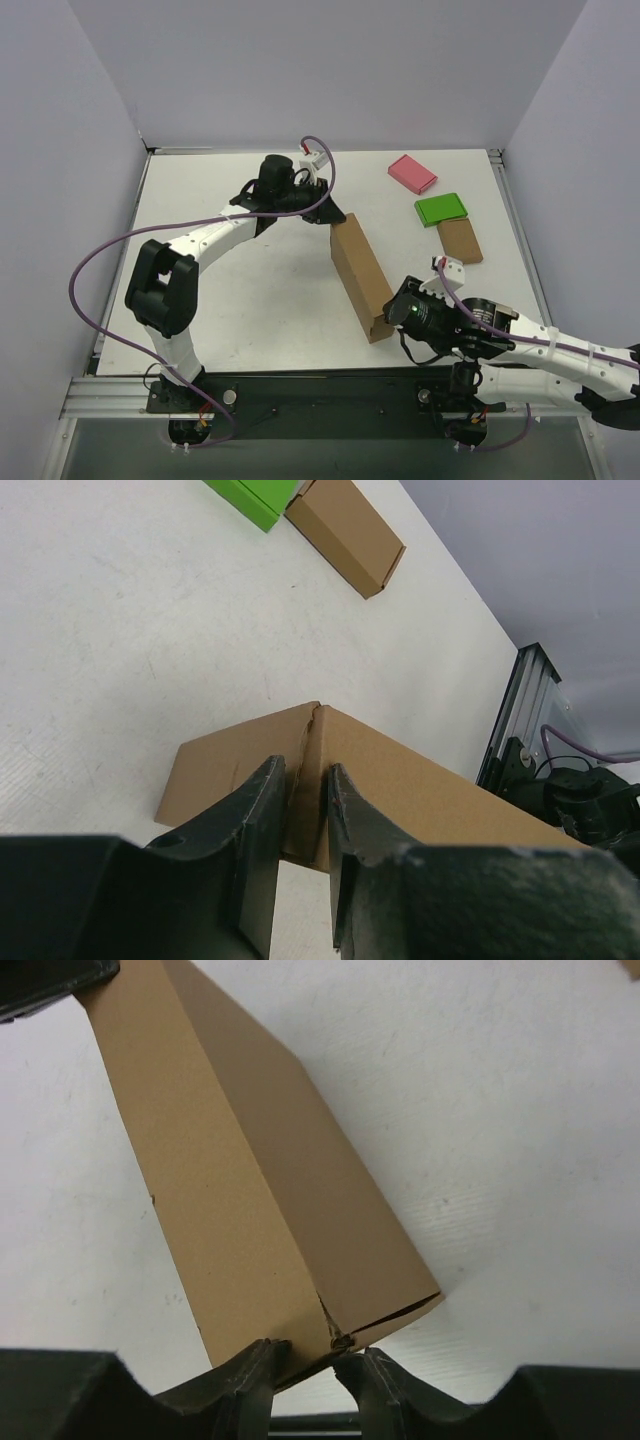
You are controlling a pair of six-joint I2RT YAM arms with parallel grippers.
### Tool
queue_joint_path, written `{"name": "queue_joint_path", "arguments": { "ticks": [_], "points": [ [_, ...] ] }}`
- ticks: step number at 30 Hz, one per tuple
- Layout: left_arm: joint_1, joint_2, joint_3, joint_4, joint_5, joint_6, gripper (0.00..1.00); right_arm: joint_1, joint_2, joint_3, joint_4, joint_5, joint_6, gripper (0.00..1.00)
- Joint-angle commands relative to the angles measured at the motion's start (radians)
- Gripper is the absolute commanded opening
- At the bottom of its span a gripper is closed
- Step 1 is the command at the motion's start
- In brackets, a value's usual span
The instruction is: Fold the paper box
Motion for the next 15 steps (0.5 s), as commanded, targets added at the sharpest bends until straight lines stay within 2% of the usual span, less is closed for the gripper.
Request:
{"name": "queue_joint_path", "arguments": {
  "ticks": [1, 8, 15],
  "points": [
    [-0.008, 0.031, -0.030, -0.194, -0.053, 0.047, 0.17, 0.025, 0.102, -0.098, -0.290, -0.427, -0.030, 0.39],
    [-0.009, 0.010, -0.052, -0.180, -0.068, 0.096, 0.17, 0.025, 0.194, 0.066, -0.271, -0.272, -0.069, 0.59],
    [-0.002, -0.013, -0.055, -0.214, -0.137, 0.152, 0.18, 0.021, 0.259, 0.118, -0.111, -0.194, -0.216, 0.62]
  ]
}}
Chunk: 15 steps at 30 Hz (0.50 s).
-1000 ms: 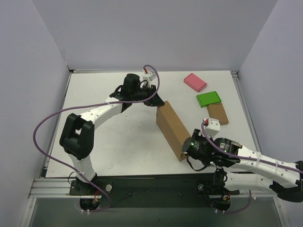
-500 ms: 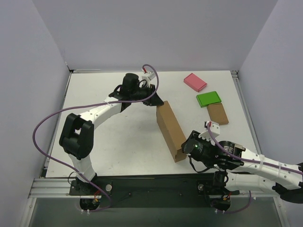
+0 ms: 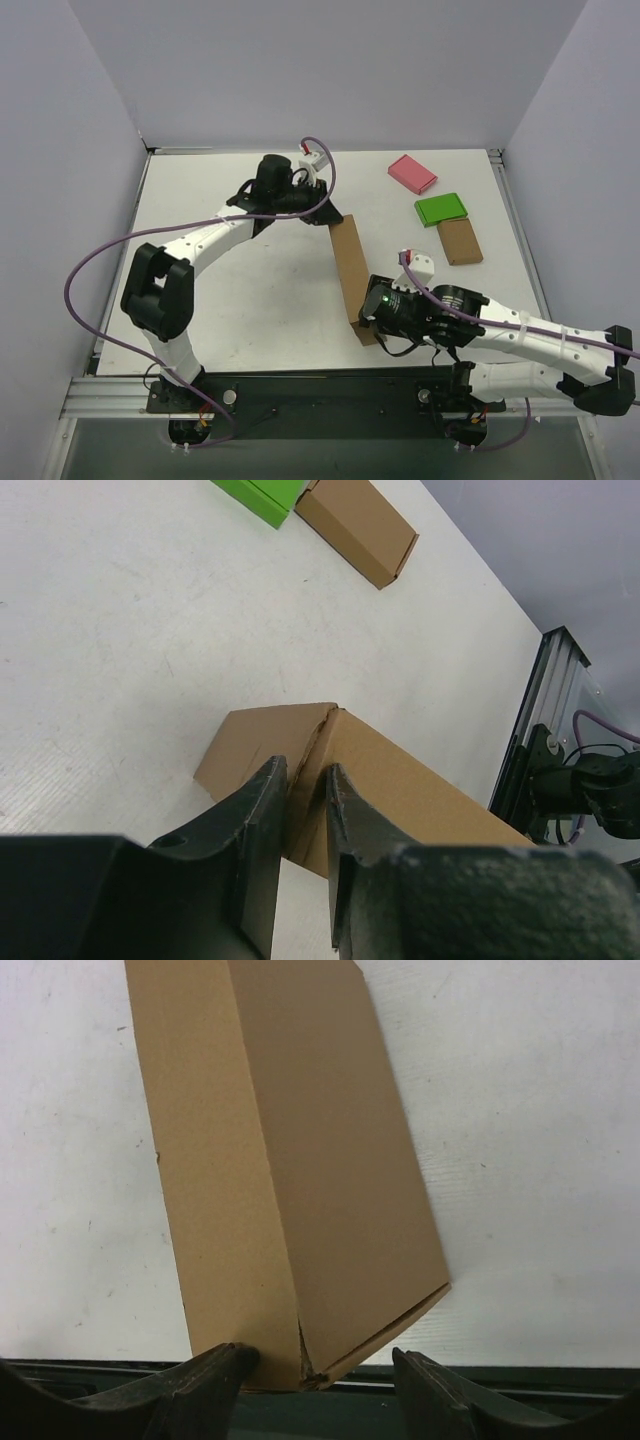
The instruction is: Fold the paper box
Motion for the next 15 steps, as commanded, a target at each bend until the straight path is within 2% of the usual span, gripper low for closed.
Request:
{"name": "queue_joint_path", "arguments": {
  "ticks": [1, 6, 9, 10, 15],
  "points": [
    [0.003, 0.009, -0.050, -0.202, -0.141, 0.080, 0.18, 0.003, 0.093, -0.021, -0.076, -0.042, -0.173, 0.63],
    [0.054, -0.021, -0.078, -0.221, -0.165, 0.085, 0.22, -0.043, 0.199, 0.048, 0.082, -0.042, -0.322, 0.66],
    [0.118, -0.076, -0.130, -0.193, -0.150, 0.071, 0.35, -0.057, 0.255, 0.118, 0.166, -0.039, -0.434, 0.70],
    [0.152, -0.112, -0.147, -0.170, -0.141, 0.069, 0.48, -0.055, 0.274, 0.135, 0.197, -0.028, -0.457, 0.71],
    [0.215, -0.238, -0.217, -0.130, -0.185, 0.110, 0.70, -0.097, 0.306, 0.189, 0.309, -0.065, -0.612, 0.76]
  ]
}}
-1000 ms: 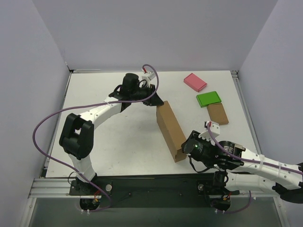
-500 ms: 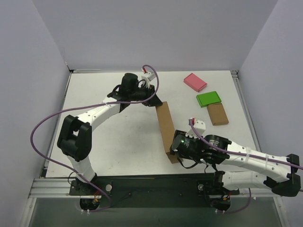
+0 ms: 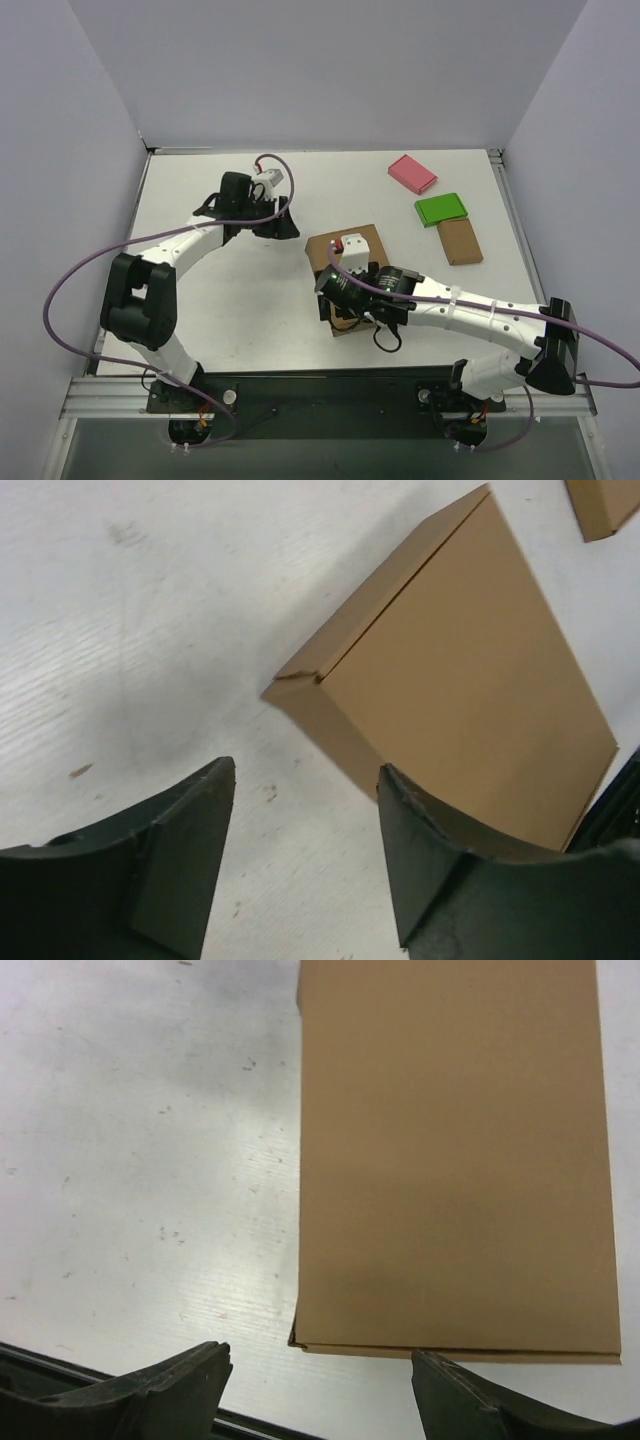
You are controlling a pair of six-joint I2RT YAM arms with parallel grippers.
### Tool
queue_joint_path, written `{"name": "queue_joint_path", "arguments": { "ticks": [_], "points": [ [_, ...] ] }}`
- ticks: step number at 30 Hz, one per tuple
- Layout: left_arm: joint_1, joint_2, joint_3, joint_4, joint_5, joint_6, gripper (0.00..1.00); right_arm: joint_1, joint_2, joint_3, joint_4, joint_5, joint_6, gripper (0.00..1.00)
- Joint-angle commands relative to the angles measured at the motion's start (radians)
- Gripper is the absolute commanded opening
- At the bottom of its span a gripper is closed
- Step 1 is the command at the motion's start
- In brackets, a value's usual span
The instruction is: Fold the paper box
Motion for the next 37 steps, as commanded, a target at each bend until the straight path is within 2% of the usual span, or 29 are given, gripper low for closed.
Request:
{"name": "queue_joint_path", "arguments": {
  "ticks": [1, 6, 11, 12, 14, 15, 16, 18, 19, 22, 26, 37],
  "points": [
    [0.040, -0.173, -0.037, 0.018, -0.062, 0.049, 0.72, -0.047, 0.013, 0.078, 0.120, -0.034, -0.188, 0.76],
    [0.101, -0.237, -0.055, 0.011, -0.104, 0.060, 0.80, -0.165, 0.027, 0.095, 0.205, -0.079, -0.310, 0.79],
    [0.257, -0.337, -0.158, 0.101, -0.038, -0.050, 0.84, -0.372, -0.069, -0.059, 0.370, -0.160, -0.400, 0.80],
    [0.321, -0.366, -0.172, 0.112, -0.029, -0.060, 0.85, -0.462, -0.092, -0.093, 0.395, -0.183, -0.409, 0.80],
    [0.391, -0.392, -0.204, 0.127, -0.012, -0.073, 0.86, -0.567, -0.175, -0.182, 0.464, -0.237, -0.423, 0.80],
    [0.429, -0.418, -0.215, 0.132, -0.007, -0.074, 0.87, -0.683, -0.204, -0.205, 0.484, -0.261, -0.430, 0.80],
    [0.449, -0.431, -0.224, 0.141, -0.004, -0.074, 0.87, -0.737, -0.259, -0.228, 0.520, -0.287, -0.443, 0.81],
    [0.462, -0.472, -0.239, 0.152, -0.004, -0.052, 0.88, -0.860, -0.311, -0.289, 0.545, -0.350, -0.444, 0.80],
    [0.462, -0.486, -0.242, 0.162, -0.009, -0.040, 0.95, -0.974, -0.357, -0.305, 0.562, -0.375, -0.444, 0.81],
    [0.460, -0.540, -0.252, 0.173, -0.064, -0.020, 0.96, -1.172, -0.422, -0.339, 0.581, -0.479, -0.446, 0.81],
    [0.457, -0.581, -0.250, 0.179, -0.099, -0.020, 0.97, -1.274, -0.467, -0.353, 0.588, -0.512, -0.489, 0.80],
    [0.457, -0.602, -0.265, 0.193, -0.081, -0.031, 0.97, -1.290, -0.529, -0.374, 0.587, -0.472, -0.559, 0.80]
  ]
}}
